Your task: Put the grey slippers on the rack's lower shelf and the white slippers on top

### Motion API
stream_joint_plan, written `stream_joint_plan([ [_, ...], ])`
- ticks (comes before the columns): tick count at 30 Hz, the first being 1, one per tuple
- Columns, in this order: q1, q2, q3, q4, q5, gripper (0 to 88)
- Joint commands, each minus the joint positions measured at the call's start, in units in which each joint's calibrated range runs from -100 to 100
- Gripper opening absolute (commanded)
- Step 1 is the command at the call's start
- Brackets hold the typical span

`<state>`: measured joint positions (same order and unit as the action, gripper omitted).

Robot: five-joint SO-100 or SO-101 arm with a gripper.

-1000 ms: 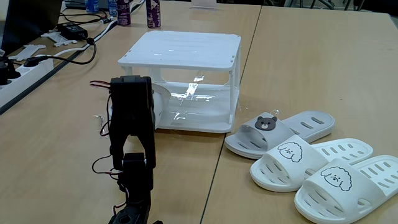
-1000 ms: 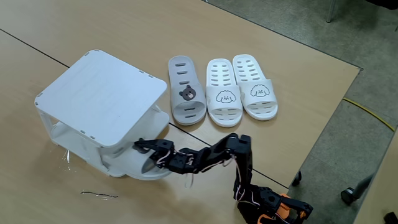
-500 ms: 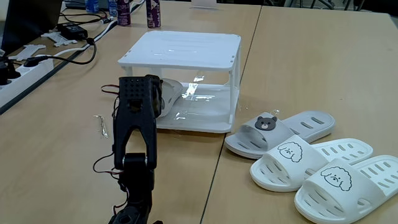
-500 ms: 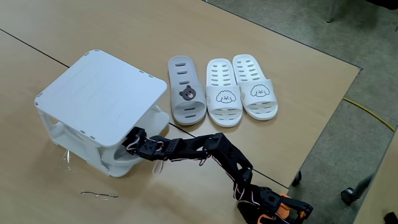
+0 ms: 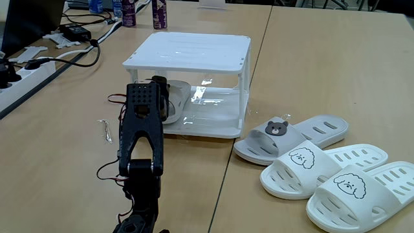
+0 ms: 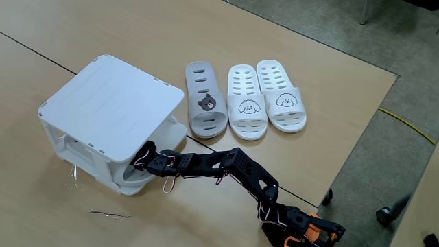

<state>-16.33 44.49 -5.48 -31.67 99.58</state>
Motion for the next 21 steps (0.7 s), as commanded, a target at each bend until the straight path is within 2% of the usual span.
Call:
stream_joint_plan([
  [1, -0.1, -2.6, -2.7, -0.3, 0.4, 28.4],
  [17, 0.4, -25.9, 30.1, -1.1, 0.4, 27.9],
  [21, 0.4, -35.2, 44.5, -7.3, 0.4, 27.9],
])
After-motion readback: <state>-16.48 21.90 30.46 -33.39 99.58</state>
